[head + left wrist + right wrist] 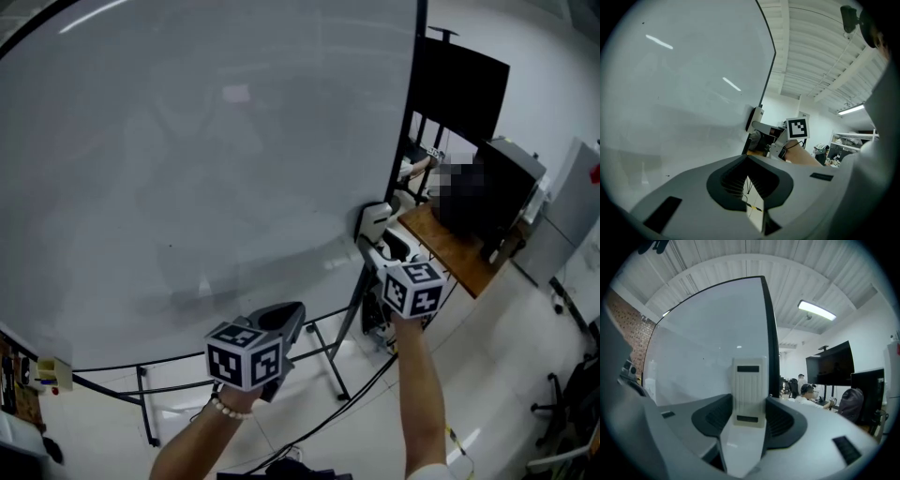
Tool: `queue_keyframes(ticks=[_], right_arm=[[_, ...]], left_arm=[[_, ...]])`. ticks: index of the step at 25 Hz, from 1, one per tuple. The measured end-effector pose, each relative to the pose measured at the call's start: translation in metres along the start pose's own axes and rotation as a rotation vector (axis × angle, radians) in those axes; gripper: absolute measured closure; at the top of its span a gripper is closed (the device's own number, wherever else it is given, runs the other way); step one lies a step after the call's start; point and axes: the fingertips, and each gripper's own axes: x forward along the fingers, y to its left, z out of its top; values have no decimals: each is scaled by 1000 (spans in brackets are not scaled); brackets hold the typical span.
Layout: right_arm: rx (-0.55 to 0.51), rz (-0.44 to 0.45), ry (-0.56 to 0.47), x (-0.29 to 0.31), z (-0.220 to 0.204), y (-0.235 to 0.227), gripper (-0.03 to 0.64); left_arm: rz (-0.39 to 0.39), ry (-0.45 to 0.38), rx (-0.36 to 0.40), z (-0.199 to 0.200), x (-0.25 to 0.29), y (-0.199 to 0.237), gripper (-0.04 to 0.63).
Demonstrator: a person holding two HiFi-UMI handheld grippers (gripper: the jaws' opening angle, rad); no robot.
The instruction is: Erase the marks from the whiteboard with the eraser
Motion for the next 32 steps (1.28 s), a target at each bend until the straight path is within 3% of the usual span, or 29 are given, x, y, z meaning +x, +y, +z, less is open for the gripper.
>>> queue_keyframes(ticks=[5, 13, 20, 32], right_arm=[[0, -28, 19, -1, -15, -15, 365], [26, -37, 39, 6, -78, -18, 365], [28, -54, 28, 7, -88, -12, 367], [18, -50, 18, 14, -77, 82, 367]], left_arm=[[-9, 8, -20, -10, 5, 9, 607], [-14, 27, -34, -36, 11, 20, 607], [1, 14, -35, -51, 2, 41, 607], [19, -27, -43, -57, -74, 79, 607]])
